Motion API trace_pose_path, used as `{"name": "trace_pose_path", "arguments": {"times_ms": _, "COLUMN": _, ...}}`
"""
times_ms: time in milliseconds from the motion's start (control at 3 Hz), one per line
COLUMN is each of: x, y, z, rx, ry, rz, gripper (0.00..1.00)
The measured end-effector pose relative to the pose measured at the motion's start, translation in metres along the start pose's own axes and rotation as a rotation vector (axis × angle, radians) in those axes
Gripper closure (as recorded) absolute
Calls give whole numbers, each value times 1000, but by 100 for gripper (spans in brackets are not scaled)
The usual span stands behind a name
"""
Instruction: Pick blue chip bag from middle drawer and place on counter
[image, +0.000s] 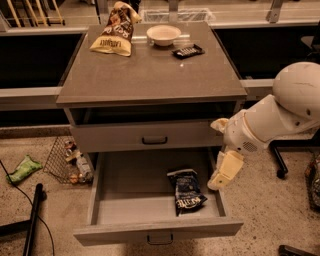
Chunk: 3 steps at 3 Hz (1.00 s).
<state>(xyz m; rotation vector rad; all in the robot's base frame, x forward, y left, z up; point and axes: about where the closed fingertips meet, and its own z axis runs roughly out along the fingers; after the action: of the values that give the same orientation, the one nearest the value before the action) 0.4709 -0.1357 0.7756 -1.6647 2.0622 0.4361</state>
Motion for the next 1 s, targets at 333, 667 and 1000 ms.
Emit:
{"name": "trace_pose_path", "arguments": {"times_ms": 333, "x": 13, "y": 1, "z": 42, "rx": -18, "ry": -40, "rz": 38, "gripper": 0}}
{"name": "trace_pose_path", "arguments": {"times_ms": 667, "x": 34, "y": 3, "z": 111, "rx": -28, "ry": -95, "rz": 79, "gripper": 0}}
{"name": "trace_pose_path", "arguments": {"times_ms": 1000, "x": 51, "y": 2, "z": 170, "rx": -34, "ry": -121, "rz": 111, "gripper": 0}}
